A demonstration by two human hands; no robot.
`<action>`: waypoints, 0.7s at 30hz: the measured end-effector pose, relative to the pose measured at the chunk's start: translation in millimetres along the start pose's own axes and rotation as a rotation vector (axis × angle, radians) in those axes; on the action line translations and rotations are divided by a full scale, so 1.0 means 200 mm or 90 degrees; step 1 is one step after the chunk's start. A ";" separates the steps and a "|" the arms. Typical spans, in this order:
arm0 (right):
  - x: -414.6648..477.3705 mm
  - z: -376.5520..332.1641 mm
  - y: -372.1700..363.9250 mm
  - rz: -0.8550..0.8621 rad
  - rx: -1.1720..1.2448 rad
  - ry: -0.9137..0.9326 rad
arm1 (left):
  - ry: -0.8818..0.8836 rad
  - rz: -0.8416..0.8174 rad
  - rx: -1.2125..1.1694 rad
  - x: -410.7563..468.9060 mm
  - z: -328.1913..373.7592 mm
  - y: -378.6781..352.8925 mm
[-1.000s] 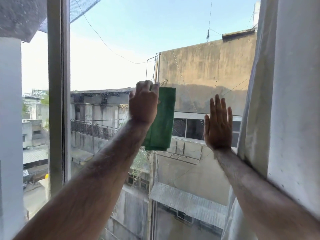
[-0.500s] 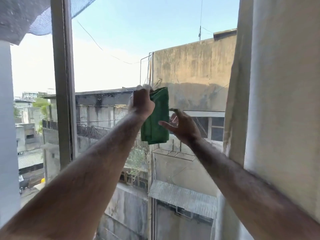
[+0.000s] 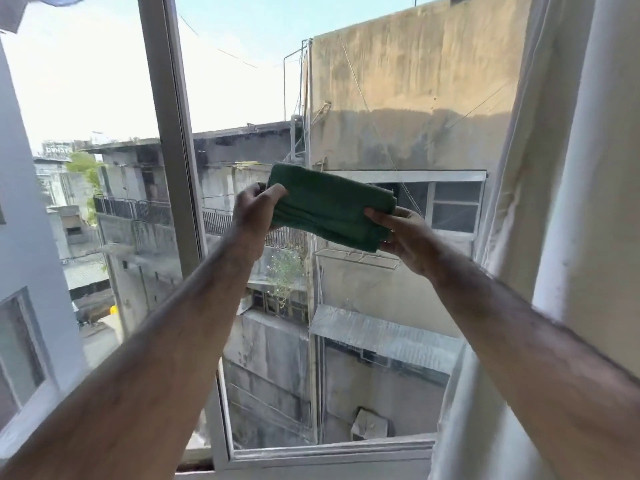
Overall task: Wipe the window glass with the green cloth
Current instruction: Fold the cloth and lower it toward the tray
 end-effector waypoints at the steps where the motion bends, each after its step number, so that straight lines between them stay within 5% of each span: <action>1: -0.03 0.06 0.01 0.004 0.017 -0.016 | 0.036 -0.017 -0.024 -0.03 -0.07 0.03; 9: -0.36 0.58 0.11 0.067 0.032 -0.127 | 0.219 -0.094 -0.081 -0.34 -0.68 0.26; 21: -1.18 1.78 0.35 0.152 -0.005 -0.394 | 0.456 -0.148 0.034 -1.04 -1.84 0.49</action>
Point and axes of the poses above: each hand's wrist, its own x-axis towards the middle knuckle, its own y-axis out of the back of the hand, z = x × y, the point moved 3 cm from there along x, towards the middle knuckle, and after that the axes turned 9 degrees about z, right-handed, at the moved point
